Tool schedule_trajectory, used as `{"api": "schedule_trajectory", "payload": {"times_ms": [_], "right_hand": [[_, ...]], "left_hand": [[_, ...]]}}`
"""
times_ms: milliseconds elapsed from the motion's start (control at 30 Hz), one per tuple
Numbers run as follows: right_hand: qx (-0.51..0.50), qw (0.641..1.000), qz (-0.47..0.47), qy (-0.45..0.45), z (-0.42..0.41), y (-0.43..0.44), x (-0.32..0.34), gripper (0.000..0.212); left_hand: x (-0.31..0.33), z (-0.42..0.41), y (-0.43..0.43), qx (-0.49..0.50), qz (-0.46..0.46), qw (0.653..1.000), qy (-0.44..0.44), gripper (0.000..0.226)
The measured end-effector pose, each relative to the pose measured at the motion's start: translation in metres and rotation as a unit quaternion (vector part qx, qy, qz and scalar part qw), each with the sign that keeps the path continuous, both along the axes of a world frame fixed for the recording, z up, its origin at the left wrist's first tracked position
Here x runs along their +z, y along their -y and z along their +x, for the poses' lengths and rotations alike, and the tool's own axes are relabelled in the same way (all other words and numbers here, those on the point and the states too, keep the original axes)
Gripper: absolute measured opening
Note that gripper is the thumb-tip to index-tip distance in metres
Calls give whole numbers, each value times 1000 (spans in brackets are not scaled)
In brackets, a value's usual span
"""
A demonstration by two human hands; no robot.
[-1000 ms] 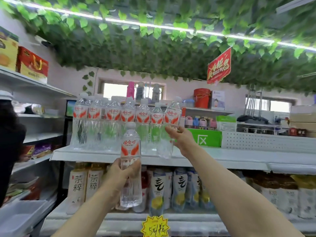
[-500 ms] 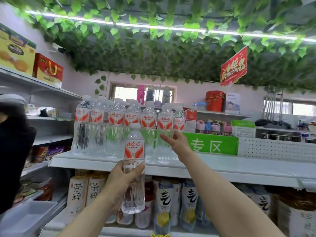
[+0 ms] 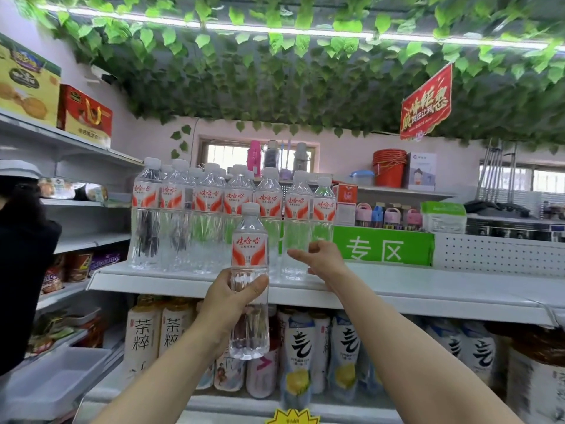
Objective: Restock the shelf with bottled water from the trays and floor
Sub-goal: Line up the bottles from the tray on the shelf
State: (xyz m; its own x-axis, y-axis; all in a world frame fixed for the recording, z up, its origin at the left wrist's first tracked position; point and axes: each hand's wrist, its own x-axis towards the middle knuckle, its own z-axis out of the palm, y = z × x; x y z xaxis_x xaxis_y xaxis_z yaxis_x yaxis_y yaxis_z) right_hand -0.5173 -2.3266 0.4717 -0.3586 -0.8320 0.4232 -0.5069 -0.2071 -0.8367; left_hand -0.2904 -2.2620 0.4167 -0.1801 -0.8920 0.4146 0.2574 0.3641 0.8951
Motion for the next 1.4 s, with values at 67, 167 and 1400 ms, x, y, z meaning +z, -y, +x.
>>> {"api": "schedule_trajectory", "payload": {"times_ms": [67,167,1400], "right_hand": [[-8,1000,2,1,-1,2,0,77],[-6,1000,10,2,-3,0,1,75],[154,987,-26,22,25,-142,-28,60]], "left_hand": [[0,0,0,0,3,1000,1,68],[-1,1,0,-3,6,1000,-1,67],[39,-77,-19,-54,25,998,-17,68]]}}
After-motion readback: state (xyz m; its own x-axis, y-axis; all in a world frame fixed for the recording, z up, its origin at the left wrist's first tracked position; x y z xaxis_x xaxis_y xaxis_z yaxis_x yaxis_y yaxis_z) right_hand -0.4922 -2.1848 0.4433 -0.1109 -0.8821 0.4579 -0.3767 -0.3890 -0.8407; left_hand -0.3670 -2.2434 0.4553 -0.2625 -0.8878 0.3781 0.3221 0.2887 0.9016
